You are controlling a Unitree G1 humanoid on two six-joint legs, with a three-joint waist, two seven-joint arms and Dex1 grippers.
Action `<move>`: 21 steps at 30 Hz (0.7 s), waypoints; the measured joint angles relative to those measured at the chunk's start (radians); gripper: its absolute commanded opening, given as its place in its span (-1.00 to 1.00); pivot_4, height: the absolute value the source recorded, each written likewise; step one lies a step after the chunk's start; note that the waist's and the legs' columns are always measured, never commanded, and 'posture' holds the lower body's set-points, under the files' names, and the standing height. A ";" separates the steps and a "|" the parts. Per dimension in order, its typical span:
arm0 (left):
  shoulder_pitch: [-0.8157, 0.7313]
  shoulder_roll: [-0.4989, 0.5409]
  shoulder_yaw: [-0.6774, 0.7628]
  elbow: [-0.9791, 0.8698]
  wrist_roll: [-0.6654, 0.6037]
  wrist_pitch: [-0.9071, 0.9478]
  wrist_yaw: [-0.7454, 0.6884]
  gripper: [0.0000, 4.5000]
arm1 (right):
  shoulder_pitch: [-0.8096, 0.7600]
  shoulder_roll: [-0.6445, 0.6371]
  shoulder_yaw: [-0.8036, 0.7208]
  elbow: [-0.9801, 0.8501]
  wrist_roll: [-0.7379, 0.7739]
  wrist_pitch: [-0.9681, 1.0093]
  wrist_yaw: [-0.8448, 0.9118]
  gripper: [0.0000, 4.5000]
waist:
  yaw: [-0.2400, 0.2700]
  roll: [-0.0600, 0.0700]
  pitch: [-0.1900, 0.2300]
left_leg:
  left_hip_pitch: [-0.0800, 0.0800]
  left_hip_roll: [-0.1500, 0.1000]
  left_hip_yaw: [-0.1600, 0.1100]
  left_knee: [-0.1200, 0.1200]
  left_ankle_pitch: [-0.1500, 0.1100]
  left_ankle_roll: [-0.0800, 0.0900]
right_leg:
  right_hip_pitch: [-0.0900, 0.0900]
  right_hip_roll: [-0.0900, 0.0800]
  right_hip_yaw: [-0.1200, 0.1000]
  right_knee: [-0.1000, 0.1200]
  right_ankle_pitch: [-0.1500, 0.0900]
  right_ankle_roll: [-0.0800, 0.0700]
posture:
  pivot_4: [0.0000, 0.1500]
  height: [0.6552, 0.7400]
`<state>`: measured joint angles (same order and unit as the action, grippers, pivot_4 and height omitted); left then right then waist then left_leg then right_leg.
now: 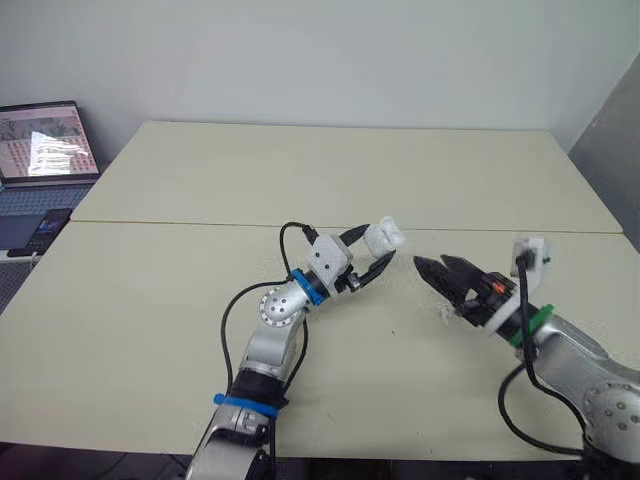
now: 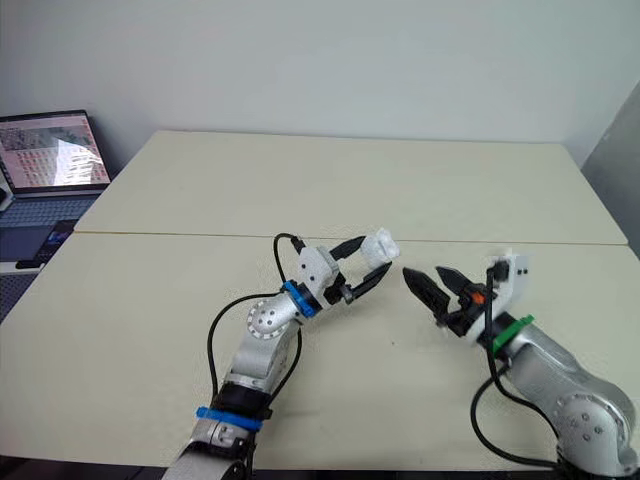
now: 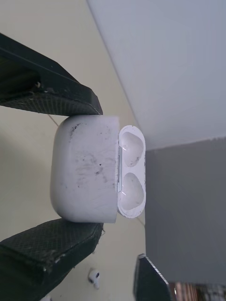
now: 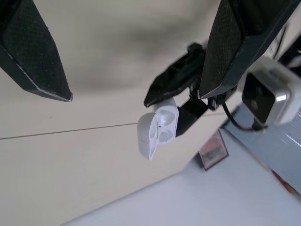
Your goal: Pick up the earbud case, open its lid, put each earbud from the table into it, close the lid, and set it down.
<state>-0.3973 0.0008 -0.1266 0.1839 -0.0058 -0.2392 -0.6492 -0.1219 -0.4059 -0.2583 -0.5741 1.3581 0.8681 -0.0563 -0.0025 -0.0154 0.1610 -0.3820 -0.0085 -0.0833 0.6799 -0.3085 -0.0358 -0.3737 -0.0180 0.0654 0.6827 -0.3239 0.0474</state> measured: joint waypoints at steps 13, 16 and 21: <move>0.046 0.009 -0.069 -0.105 0.000 0.084 0.078 0.22 | -0.148 0.033 0.115 0.136 0.313 -0.069 -0.269 1.00 | -0.005 0.001 -0.001 | 0.000 0.000 0.001 0.000 0.000 0.000 | 0.000 0.000 -0.001 0.000 0.000 0.000 | 1.00 1.00; 0.053 0.014 -0.078 -0.105 -0.001 0.087 0.088 0.22 | -0.166 0.033 0.126 0.142 0.286 -0.079 -0.270 0.76 | -0.005 0.001 -0.001 | 0.000 0.000 0.001 0.000 0.000 0.000 | 0.000 0.000 -0.001 0.000 0.000 0.000 | 1.00 1.00; 0.056 0.015 -0.088 -0.106 -0.010 0.098 0.097 0.22 | -0.173 0.033 0.126 0.142 0.225 -0.098 -0.266 -0.03 | -0.005 0.001 -0.001 | 0.000 0.000 0.001 0.000 0.000 0.000 | 0.000 0.000 -0.001 0.000 0.000 0.000 | 1.00 1.00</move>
<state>-0.3413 0.0157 -0.2143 0.0781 -0.0161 -0.1409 -0.5521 -0.2953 -0.3731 -0.1325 -0.4316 1.5828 0.7706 -0.3226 -0.0073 -0.0143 0.1604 -0.3821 -0.0084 -0.0825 0.6796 -0.3085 -0.0356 -0.3741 -0.0176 0.0643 0.6826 -0.3239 0.0474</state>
